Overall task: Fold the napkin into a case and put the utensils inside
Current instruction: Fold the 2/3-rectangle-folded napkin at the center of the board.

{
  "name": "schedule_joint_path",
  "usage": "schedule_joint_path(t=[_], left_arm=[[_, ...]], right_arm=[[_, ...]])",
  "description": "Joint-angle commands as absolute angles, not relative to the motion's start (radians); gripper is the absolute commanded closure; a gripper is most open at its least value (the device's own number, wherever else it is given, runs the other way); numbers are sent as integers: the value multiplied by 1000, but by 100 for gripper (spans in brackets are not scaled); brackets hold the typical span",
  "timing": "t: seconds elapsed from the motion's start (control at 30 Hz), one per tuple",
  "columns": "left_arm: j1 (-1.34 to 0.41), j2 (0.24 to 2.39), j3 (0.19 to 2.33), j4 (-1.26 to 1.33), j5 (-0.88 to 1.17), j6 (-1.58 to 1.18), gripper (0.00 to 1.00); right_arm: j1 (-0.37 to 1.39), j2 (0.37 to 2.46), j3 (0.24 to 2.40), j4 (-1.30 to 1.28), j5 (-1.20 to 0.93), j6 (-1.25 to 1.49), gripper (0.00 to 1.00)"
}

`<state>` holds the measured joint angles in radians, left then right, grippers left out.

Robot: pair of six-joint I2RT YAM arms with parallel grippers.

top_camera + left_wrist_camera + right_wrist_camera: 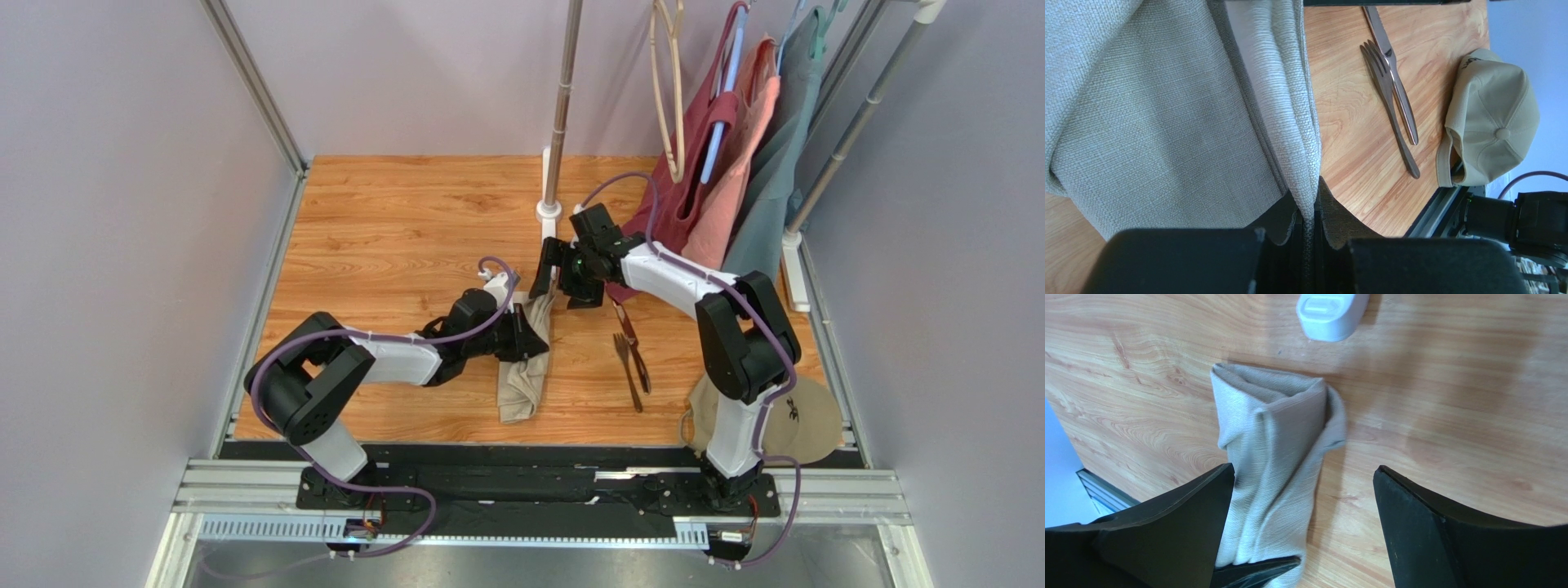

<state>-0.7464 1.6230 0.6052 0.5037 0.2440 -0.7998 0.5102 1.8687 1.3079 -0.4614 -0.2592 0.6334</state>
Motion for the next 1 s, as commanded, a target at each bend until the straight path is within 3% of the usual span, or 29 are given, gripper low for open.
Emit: schedule_joint_path(t=[0.0, 0.17, 0.47, 0.57, 0.6, 0.63, 0.73, 0.8, 0.97], left_arm=[[-746, 1641, 655, 529, 258, -810, 96], [-746, 1674, 704, 476, 245, -811, 96], [-747, 1680, 723, 463, 238, -807, 96], [-750, 1677, 724, 463, 239, -804, 94], [-750, 1675, 726, 462, 241, -805, 92], [-750, 1677, 727, 459, 239, -810, 89], [-750, 1649, 738, 410, 236, -807, 66], [-747, 1626, 752, 335, 221, -810, 57], [-733, 1470, 758, 154, 180, -811, 55]], right_arm=[[558, 1885, 1403, -538, -137, 654, 11], [594, 1920, 1485, -670, -80, 633, 11], [617, 1980, 1456, -629, -49, 626, 31], [620, 1986, 1459, -609, -32, 598, 47], [620, 1990, 1460, -609, -35, 595, 64], [621, 1993, 1456, -606, -35, 592, 71], [624, 2008, 1454, -601, -12, 580, 96], [624, 2017, 1454, -607, -3, 568, 100], [624, 2023, 1463, -630, 49, 543, 100]])
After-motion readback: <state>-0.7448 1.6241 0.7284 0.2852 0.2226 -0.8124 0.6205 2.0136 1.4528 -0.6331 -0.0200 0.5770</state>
